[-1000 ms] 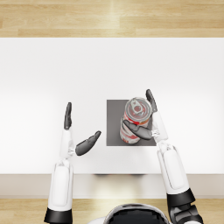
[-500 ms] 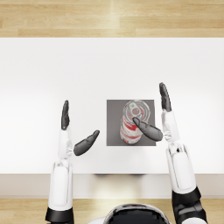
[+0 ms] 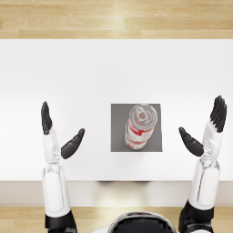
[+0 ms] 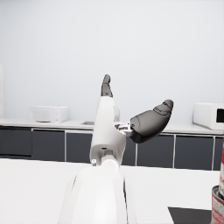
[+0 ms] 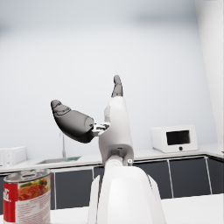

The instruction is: Pick up the red can on the left and place it in the middle, then pick up the red can on the right and place it on top of the can in the middle

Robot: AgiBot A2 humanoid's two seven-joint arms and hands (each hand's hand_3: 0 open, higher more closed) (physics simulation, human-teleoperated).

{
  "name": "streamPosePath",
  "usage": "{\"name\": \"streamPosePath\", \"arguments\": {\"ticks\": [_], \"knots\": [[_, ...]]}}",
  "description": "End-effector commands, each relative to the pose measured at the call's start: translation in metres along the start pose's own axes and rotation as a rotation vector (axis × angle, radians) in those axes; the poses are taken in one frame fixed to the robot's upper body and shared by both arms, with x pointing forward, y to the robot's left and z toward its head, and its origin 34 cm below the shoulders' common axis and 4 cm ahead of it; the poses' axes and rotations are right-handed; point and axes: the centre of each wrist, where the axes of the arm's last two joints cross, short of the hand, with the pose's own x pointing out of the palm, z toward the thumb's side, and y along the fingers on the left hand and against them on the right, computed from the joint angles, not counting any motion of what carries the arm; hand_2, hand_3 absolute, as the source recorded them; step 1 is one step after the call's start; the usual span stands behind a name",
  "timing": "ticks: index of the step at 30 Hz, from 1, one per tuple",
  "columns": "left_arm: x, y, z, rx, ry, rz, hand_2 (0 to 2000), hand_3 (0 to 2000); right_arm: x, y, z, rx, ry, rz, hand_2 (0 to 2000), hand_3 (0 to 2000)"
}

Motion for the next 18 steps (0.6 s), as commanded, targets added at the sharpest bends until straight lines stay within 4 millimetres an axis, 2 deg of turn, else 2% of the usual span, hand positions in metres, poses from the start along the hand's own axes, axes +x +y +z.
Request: {"name": "streamPosePath", "arguments": {"ticks": [1,6,18], "knots": [[-0.0018,-0.0018,-0.0025,-0.011,0.001,0.008,0,0,-0.0032,0.0017,-0.0021,0.008,0.003,-0.013,0,0],[-0.0053,-0.0056,-0.0075,-0.034,0.002,0.024,0,0,-0.0097,0.0053,-0.0064,0.025,0.009,-0.039,0,0],[-0.0061,-0.0064,-0.0086,-0.039,0.003,0.027,0,0,-0.0111,0.0061,-0.0073,0.029,0.01,-0.045,0,0]]}}
